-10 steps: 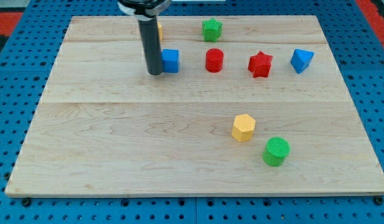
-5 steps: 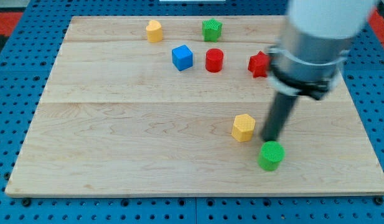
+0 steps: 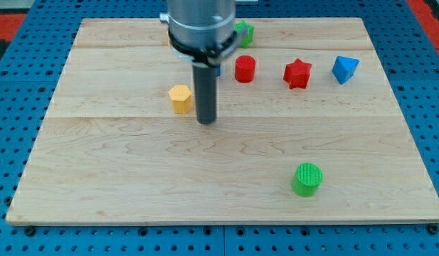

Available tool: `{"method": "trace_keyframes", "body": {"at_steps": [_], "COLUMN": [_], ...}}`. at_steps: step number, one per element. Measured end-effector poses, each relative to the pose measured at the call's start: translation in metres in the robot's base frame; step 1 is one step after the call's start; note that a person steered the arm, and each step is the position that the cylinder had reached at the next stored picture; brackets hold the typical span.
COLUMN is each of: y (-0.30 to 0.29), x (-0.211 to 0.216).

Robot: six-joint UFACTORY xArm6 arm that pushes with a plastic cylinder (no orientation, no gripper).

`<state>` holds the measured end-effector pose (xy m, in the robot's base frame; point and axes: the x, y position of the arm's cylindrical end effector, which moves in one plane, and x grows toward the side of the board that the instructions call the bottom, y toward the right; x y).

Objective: Move the yellow hexagon diagonally bottom left to the yellow heart

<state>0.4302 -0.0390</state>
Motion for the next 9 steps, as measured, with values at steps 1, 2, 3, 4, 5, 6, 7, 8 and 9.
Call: {"method": "trace_keyframes", "body": {"at_steps": [1,2,3,4,5,6,7,8,9], "y": [-0.064,-0.071,-0.104,-0.127,-0.104,-0.108,-0.08,-0.025,-0.057], "x": [-0.055,-0.048,-0.031,-0.057,-0.075,-0.063,-0.051,-0.054,-0.089]}}
